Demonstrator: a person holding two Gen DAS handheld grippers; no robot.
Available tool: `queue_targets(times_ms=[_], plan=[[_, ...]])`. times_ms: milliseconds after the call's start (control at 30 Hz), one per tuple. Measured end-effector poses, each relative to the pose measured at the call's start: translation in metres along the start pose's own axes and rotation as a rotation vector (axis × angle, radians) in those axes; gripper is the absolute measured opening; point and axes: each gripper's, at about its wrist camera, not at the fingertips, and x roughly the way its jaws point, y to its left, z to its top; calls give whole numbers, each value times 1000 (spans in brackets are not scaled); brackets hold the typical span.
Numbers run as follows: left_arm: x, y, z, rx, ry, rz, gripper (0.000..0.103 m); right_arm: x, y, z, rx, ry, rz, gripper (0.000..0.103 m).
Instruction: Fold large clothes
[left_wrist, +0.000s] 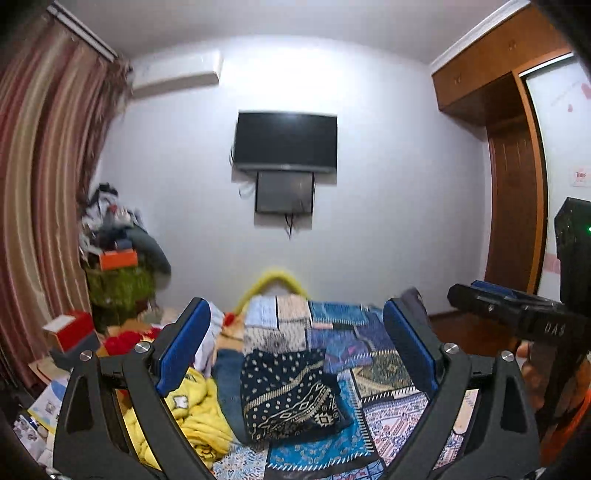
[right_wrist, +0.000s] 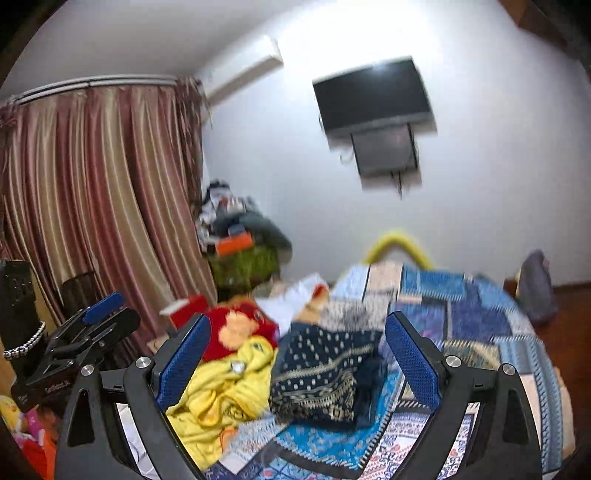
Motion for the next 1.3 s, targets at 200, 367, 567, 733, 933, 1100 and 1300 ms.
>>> queue_targets(times_ms=[200,367,567,733,933,1100,1300], plan=[[-21,-14,-10,2,-41,40,96,-37,29,-12,-58,-76,-79,95],[-17,-16,-20,-2,-19,45,96,-50,40,-23,-91,-90,-136,95],[-7,-18,-29,-1,12,45,97,-49,40,-30,-101,-73,-174,95],[1,-17,-35,-8,30,53,100,-44,37,-34,-101,-55,-193,100],[5,-14,-40,-11,42,66,101,-41,36,-36,-112,-46,-209,102],[7,-13,-43,-14,46,70,102,-39,33,-36,-105,-37,-226,103],[9,-13,-45,-14,57,76,102,-35,32,-38,-98,-22,-236,103]])
